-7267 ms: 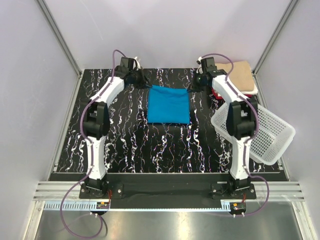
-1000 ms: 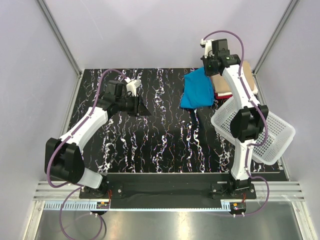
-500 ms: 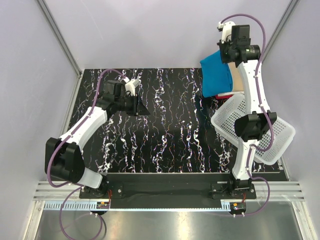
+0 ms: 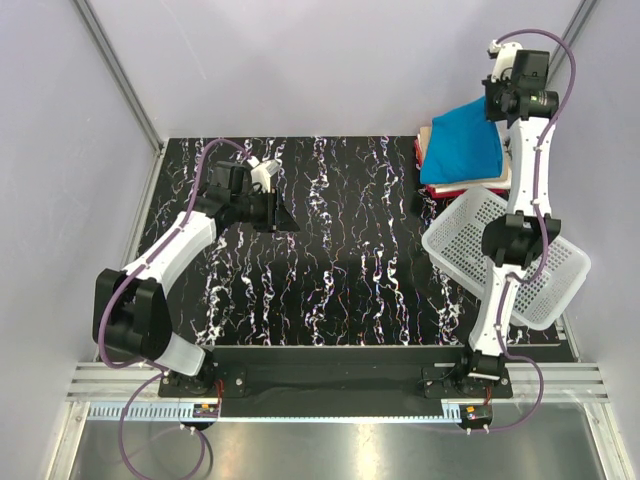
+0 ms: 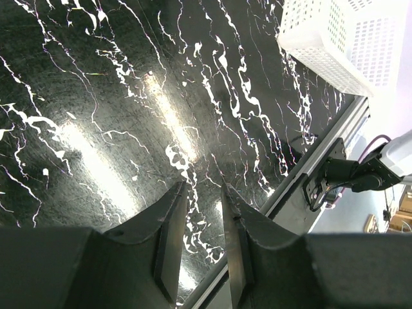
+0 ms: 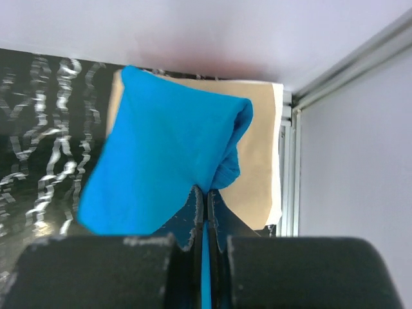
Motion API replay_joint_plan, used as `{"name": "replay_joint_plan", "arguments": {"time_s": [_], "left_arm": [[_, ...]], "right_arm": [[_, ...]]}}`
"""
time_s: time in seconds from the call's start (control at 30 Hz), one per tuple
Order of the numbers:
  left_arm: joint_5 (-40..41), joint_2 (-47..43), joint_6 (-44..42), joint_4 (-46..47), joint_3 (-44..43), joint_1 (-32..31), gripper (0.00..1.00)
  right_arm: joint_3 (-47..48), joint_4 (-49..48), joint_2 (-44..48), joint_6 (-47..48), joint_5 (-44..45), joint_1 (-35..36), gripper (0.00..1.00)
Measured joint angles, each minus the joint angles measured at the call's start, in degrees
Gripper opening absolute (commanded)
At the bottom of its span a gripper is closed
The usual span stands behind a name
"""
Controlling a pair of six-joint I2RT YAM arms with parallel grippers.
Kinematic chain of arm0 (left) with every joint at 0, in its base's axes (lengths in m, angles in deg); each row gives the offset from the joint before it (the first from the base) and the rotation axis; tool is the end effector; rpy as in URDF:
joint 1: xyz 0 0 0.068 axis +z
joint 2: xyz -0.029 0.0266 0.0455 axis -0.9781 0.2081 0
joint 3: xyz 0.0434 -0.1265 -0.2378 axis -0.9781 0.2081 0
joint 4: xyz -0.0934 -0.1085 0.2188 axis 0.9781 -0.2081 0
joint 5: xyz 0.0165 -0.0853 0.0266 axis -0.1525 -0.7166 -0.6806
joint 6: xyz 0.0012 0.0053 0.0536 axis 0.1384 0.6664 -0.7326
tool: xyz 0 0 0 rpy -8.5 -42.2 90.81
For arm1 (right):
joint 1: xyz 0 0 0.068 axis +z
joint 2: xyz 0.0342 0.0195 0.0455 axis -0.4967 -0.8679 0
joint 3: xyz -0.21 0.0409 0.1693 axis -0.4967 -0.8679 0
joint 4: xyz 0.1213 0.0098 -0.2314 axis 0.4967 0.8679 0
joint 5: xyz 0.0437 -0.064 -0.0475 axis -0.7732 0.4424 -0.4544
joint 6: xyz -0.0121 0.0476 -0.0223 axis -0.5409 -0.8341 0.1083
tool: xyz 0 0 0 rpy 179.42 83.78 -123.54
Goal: Fold and stack the t-shirts
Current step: Neatly place the folded tshirt to the corner
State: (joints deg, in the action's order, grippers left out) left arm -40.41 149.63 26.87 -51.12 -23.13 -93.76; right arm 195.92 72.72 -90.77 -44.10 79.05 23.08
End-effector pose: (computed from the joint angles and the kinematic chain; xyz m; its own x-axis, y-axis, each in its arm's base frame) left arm 0.3027 -0.1095 0.2764 -0.8411 0.0015 -0.5409 0.4189 0.6345 -0.6496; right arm 0.4804 -0.0540 0.4155 -0.4966 -0.2628 -0.8273 -0.1072 0.9644 -0.2419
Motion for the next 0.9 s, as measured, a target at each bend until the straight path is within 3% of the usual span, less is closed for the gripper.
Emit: {"name": "replay_joint_plan", "arguments": {"time_s": [0.33, 0.5, 0.67, 0.9], "left_arm": [[-0.17, 0.48, 0.13, 0.26, 0.70, 0.00, 0.33], [-0.17, 2.16, 0.15, 0.46, 0.74, 0.00, 0.33], [-0.37, 4.02, 0.17, 0.44, 0.74, 0.00, 0.33], [-0.46, 4.13, 0.17, 0.48, 0.74, 0.00, 0.33]], "right_arm": [[2.32, -11.50, -15.52, 0.04, -3.19, -7.30, 0.00], [2.36, -14.29, -18.36, 0.04, -5.99, -8.63, 0.00], [-1.77, -17.42, -15.12, 0.28, -9.70, -8.13, 0.00], [-23.96, -26.49, 0.76, 1.66, -15.96, -7.04, 0.00]]}}
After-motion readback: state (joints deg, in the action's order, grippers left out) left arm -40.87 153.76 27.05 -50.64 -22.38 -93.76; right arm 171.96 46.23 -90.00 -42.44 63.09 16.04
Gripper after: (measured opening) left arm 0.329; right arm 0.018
